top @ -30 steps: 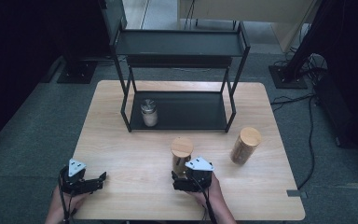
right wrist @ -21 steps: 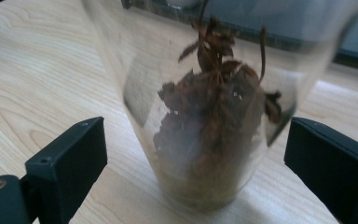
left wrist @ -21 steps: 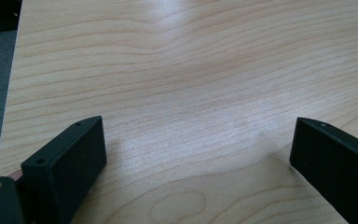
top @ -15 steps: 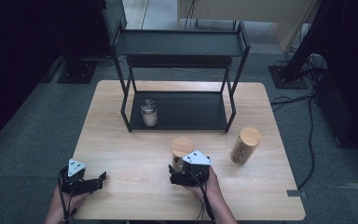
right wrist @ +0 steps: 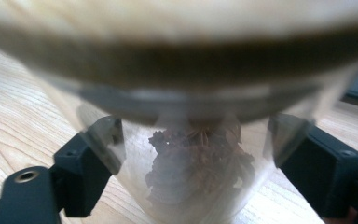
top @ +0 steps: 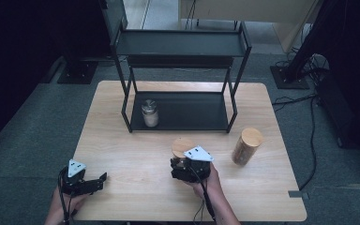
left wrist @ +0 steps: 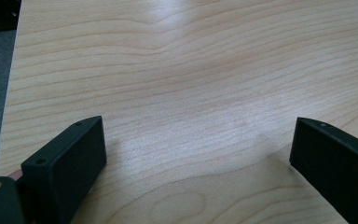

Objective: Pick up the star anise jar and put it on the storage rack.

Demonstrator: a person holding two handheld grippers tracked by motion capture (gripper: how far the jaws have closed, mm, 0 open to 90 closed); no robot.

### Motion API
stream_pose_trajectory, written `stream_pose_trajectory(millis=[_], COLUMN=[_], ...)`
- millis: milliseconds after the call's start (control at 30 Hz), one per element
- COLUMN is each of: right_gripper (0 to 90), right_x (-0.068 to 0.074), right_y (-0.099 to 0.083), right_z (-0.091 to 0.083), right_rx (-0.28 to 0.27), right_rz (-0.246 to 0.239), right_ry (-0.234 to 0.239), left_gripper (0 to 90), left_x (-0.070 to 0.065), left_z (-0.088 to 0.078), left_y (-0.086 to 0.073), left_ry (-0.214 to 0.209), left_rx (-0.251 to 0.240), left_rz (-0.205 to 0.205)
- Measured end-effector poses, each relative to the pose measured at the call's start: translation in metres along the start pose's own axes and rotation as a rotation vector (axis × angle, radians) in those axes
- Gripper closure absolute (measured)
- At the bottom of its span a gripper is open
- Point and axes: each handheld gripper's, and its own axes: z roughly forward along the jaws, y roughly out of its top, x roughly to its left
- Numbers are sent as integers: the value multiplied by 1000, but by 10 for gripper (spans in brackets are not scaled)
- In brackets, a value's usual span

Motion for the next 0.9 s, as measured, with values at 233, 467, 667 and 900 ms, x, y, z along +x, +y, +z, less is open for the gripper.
stream_pose_trajectory(millis=[233,467,667,900], right_gripper=[230,243,246,246], right_x=[2,2,1,-3], right_y=[6,10,13,18], right_z=[-1,0,1,4], right_rx=[2,6,16,19], right_rz=[-20,-32,-43,-36], right_ry=[8,0,-8,-31], left_gripper=[38,38,38,39], left_x=[0,0,0,0], left_z=[0,0,0,0], left_y=[0,0,0,0], left_ry=[-2,-4,-8,-8], left_rx=[-1,-1,-1,0], left_rz=[0,0,6,6])
